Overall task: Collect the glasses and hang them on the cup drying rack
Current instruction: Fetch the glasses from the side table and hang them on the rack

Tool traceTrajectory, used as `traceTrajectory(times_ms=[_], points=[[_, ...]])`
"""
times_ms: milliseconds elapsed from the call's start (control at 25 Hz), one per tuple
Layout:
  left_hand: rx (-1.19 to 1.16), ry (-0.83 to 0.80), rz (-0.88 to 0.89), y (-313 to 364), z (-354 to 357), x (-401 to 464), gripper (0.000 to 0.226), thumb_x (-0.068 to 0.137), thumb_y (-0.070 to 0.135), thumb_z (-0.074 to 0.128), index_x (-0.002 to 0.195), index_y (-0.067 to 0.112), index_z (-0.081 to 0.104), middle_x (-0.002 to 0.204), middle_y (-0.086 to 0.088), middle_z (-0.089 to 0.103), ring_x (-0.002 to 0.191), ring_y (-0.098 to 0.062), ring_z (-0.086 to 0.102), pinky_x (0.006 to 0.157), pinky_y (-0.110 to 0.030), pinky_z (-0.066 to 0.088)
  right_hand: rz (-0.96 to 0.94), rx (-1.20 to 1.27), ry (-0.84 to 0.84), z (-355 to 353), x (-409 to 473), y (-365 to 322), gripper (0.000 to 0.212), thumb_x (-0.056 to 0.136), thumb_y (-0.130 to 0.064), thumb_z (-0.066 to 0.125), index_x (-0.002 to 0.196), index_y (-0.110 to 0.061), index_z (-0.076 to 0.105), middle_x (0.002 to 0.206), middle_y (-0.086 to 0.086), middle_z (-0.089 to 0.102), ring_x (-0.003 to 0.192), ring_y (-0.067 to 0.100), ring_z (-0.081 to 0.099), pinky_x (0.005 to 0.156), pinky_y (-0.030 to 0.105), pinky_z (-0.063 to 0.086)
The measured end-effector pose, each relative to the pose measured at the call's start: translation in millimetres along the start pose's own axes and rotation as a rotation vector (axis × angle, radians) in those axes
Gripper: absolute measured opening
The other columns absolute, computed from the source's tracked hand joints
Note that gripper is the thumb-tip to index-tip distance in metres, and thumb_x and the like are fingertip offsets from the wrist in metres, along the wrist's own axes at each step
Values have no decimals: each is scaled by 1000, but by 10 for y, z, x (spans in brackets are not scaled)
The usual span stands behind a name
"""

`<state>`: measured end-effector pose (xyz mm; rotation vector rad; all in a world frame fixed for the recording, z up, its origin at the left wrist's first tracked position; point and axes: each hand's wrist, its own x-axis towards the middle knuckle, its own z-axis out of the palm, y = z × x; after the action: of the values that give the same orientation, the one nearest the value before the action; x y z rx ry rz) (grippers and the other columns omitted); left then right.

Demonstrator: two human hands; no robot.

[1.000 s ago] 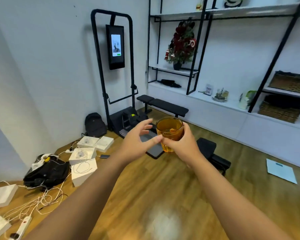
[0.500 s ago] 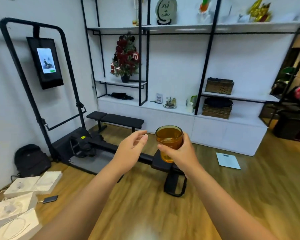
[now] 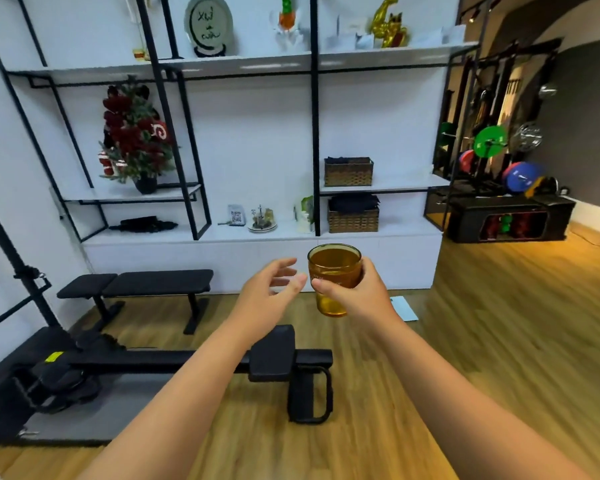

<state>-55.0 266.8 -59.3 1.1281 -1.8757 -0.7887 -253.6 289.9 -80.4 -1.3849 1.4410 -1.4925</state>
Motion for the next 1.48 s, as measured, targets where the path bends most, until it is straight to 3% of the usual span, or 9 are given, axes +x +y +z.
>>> traceTrajectory(times_ms=[160, 400, 560, 800, 920, 1080, 1240, 1320, 1480], points=[[-37, -32, 11, -62, 389, 565, 42, 105, 50, 47, 142, 33, 56, 132, 14, 64, 121, -1, 57, 95, -19, 46, -11, -3, 28, -275, 484, 215, 72, 69, -53, 95, 124, -42, 49, 119, -21, 62, 106, 3, 63, 68, 10, 50], [-38, -5, 3, -71, 1202, 1665, 33, 108, 47, 44, 137, 38, 56, 126, 17, 65, 119, -2, 59, 97, -22, 47, -16, 32, 49, -1069, 1528, 627, 79, 66, -56, 95, 129, -40, 51, 122, -18, 64, 109, 6, 64, 64, 8, 53], [-29, 11, -5, 77, 1772, 2471, 28, 108, 44, 47, 135, 40, 55, 126, 17, 65, 120, -5, 59, 88, -15, 45, -5, 25, 26, -1643, 2275, 913, 81, 64, -58, 95, 130, -41, 51, 123, -18, 64, 111, 7, 64, 69, 13, 55], [-36, 7, 10, 128, 2378, 3398, 43, 107, 47, 48, 145, 30, 57, 136, 10, 65, 125, -7, 59, 93, -18, 47, -15, 20, 2, -2192, 3207, 1136, 76, 67, -57, 95, 127, -45, 48, 121, -21, 62, 109, 7, 63, 71, 14, 55], [-26, 14, 14, 61, 2566, 3856, 42, 107, 45, 50, 145, 29, 57, 137, 10, 64, 124, -6, 58, 95, -18, 47, -18, 22, 15, -2344, 3652, 1255, 82, 68, -58, 94, 132, -43, 46, 122, -21, 60, 109, 7, 62, 74, 17, 55], [-32, 2, 33, -63, 2787, 4409, 43, 105, 49, 53, 142, 31, 60, 133, 15, 65, 117, 1, 59, 79, -3, 43, -26, 19, 50, -2423, 4157, 1439, 80, 61, -64, 93, 125, -47, 48, 118, -24, 61, 105, 6, 64, 66, 12, 55], [-41, -28, 45, -249, 2931, 5060, 40, 104, 52, 52, 139, 35, 59, 131, 19, 63, 113, 7, 57, 78, -3, 43, -14, 23, 83, -2429, 4760, 1646, 75, 61, -64, 93, 120, -50, 50, 116, -24, 63, 104, 6, 65, 64, 11, 55], [-64, -38, 52, -333, 2977, 5456, 38, 105, 51, 51, 138, 36, 60, 130, 19, 64, 114, 8, 57, 85, -8, 47, -7, 28, 101, -2384, 5138, 1719, 70, 61, -65, 92, 116, -52, 51, 115, -25, 63, 103, 6, 66, 64, 12, 55], [-97, -71, 81, -487, 3033, 6268, 48, 100, 58, 50, 139, 31, 61, 129, 15, 67, 117, -2, 61, 88, -15, 49, -17, 17, 131, -2298, 5919, 1807, 69, 64, -65, 92, 118, -51, 50, 118, -25, 60, 104, 7, 64, 61, 8, 53]])
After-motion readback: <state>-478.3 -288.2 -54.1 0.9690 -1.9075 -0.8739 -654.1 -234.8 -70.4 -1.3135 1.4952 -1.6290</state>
